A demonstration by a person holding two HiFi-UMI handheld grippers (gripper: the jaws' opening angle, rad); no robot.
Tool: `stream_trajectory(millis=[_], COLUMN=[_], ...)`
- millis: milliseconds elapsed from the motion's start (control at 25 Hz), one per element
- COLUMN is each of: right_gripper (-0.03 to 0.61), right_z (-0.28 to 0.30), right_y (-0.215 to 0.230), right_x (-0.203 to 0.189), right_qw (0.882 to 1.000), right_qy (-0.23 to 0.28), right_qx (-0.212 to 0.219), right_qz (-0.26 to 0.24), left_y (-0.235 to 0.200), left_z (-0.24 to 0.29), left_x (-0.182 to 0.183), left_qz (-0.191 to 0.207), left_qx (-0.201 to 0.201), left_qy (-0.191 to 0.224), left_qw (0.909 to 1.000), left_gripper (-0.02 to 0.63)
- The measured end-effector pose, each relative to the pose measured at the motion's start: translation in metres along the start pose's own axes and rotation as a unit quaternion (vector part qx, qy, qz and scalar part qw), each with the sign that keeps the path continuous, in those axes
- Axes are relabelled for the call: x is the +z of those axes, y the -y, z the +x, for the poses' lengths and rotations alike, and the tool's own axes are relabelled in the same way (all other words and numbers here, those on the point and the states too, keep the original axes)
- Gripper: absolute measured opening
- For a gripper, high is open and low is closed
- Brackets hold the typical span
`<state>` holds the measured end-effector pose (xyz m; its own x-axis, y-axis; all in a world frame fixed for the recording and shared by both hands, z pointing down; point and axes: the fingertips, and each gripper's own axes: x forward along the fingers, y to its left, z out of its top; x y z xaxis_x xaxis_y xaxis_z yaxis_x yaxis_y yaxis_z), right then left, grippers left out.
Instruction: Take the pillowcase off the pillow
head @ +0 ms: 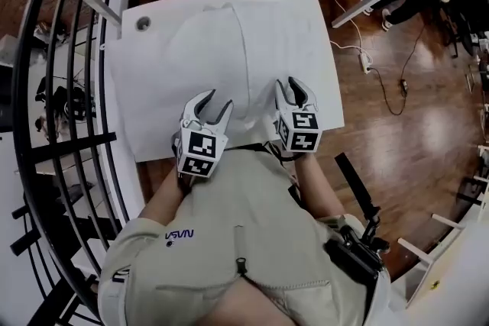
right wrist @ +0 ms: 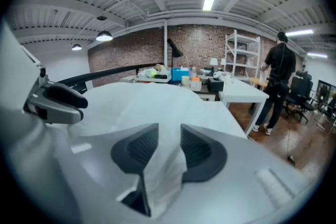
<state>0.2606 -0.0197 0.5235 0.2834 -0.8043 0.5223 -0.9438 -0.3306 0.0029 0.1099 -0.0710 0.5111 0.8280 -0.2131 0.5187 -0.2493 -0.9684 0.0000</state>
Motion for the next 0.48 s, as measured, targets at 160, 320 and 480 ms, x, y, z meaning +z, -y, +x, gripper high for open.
stream_trajectory(millis=[160, 320, 480], right_gripper=[0.152, 0.186, 0.186], right_z=[-0.016, -0.017, -0.009], right_y=[-0.019, -0.032, -0.036], right_x=[-0.042, -0.067, -0.080], right_qw=[0.999, 0.997, 0.994], right_qy=[-0.036, -0.064, -0.091], right_qx=[0.007, 0.027, 0.033], right_qz=[0.003, -0.014, -0.042], left_y=[0.012, 0.012, 0.011], left_z=[0.006, 0.014, 0.028], left_x=[-0.037, -0.052, -0.070], left_qz=[-0.002, 0.016, 0.049], left_qx=[0.004, 0.018, 0.042], left_qy=[-0.040, -0.065, -0.094], left_qw=[0.9992, 0.9976, 0.9935], left_gripper=[0.250, 0.284, 0.260])
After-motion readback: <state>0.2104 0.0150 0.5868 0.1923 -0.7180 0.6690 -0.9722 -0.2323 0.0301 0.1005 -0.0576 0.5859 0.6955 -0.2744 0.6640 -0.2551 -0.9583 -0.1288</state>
